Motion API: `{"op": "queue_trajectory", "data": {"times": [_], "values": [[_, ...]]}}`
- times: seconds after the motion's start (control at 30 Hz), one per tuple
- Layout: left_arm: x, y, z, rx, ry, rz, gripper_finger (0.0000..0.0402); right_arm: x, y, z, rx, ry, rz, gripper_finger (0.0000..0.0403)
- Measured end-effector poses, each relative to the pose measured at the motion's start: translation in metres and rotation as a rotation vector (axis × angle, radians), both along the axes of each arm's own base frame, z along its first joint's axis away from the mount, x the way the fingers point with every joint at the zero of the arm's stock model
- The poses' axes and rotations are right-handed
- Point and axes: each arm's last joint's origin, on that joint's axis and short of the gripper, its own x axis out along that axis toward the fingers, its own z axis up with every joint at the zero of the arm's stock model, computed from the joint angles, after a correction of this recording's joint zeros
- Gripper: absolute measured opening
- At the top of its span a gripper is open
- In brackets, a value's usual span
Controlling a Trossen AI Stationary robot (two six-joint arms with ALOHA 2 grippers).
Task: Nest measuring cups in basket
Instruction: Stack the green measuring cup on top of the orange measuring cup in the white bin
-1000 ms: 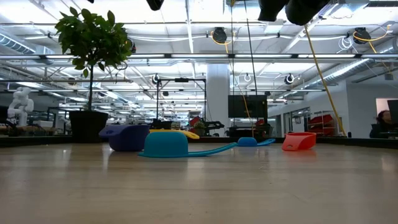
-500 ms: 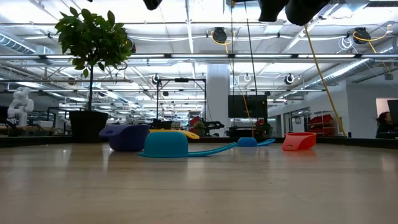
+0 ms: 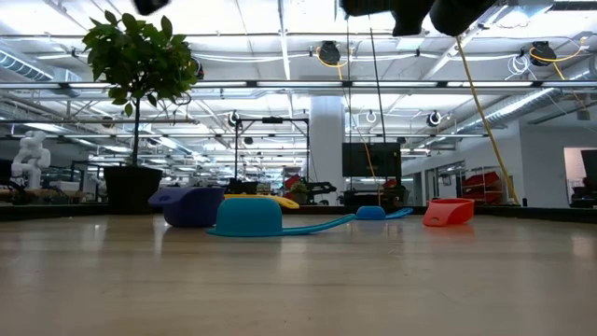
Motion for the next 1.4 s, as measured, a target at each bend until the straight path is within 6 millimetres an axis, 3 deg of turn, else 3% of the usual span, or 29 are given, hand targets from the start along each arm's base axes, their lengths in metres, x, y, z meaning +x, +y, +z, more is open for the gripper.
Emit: {"op": "queue_trajectory", "data": {"times": [0.17,0.3,0.73,1.07,1.4], "values": [[-0.041,-0.011,0.002,-0.093,0.067,0.054,0.0001,0.003,0.002,-0.005,-0.017,0.014,-0.069,0.02],[-0.059,-0.021,0.002,-0.163,0.099,0.047,0.0001,0.004,0.003,-0.007,-0.029,0.014,-0.135,0.02],[-0.075,-0.068,-0.022,-0.197,0.434,-0.208,0.0001,0.007,0.015,-0.01,-0.03,0.023,-0.312,0.02],[-0.1,-0.085,-0.03,-0.251,0.612,-0.277,0.0001,0.007,0.033,-0.01,-0.009,0.032,-0.454,0.0201],[-0.117,-0.096,-0.043,-0.203,0.791,-0.294,0.0001,0.009,0.036,-0.01,-0.011,0.031,-0.641,0.0201]]}}
